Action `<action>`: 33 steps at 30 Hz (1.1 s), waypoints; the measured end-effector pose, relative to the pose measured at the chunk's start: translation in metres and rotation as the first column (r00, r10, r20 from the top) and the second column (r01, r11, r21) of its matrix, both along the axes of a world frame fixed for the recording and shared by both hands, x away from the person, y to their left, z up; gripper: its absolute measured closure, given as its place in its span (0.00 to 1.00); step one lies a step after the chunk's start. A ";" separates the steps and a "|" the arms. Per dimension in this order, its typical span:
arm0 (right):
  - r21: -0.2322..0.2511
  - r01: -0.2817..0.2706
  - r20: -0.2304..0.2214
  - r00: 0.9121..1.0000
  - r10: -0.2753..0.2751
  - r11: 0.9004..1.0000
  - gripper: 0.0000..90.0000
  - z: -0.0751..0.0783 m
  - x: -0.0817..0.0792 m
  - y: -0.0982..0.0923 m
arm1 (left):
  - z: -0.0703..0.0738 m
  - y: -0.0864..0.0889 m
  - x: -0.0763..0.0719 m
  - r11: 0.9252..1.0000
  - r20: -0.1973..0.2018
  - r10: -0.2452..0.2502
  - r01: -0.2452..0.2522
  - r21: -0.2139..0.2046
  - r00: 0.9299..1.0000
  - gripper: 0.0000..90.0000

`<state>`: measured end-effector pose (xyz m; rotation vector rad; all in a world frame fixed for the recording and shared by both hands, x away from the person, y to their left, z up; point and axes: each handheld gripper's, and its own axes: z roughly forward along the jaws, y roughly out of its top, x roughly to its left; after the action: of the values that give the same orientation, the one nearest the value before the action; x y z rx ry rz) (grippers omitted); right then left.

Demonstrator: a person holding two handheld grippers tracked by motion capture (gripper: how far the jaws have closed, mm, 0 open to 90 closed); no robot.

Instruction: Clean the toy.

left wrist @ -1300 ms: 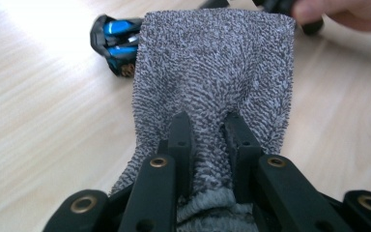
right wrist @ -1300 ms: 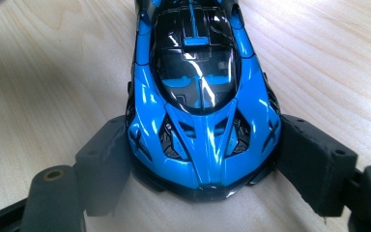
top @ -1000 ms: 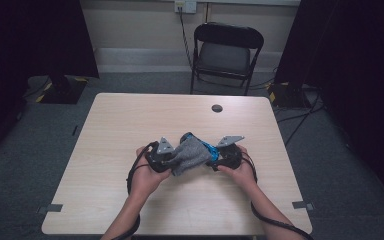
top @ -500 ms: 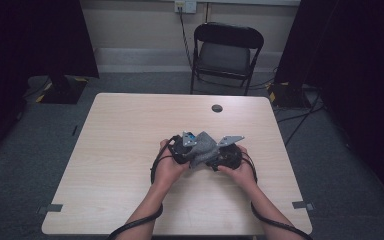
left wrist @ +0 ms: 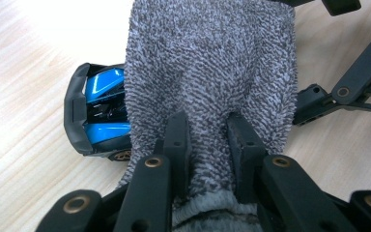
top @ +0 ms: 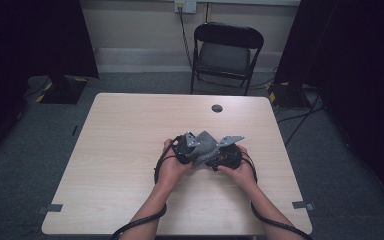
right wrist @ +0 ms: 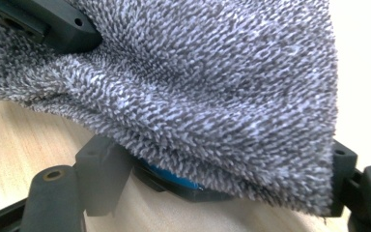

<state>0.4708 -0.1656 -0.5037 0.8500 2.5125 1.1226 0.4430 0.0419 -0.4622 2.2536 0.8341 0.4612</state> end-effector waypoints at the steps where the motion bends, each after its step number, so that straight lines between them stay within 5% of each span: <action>1: 0.000 0.000 0.000 1.000 0.000 1.000 0.26 0.000 0.000 0.000 | -0.001 0.000 0.000 1.000 0.000 0.001 -0.001 -0.008 1.000 0.81; 19: 0.001 0.000 -0.005 1.000 0.000 1.000 0.26 0.000 0.000 0.000 | 0.006 0.012 0.010 0.995 0.019 0.086 -0.087 0.039 0.996 0.82; 33: 0.002 -0.005 -0.004 1.000 0.005 1.000 0.26 0.000 0.001 0.000 | 0.010 0.026 0.018 0.989 0.029 0.142 -0.143 0.028 0.989 0.82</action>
<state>0.4722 -0.1652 -0.5037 0.8484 2.5183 1.1267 0.4607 0.0683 -0.4522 2.2191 0.9850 0.5729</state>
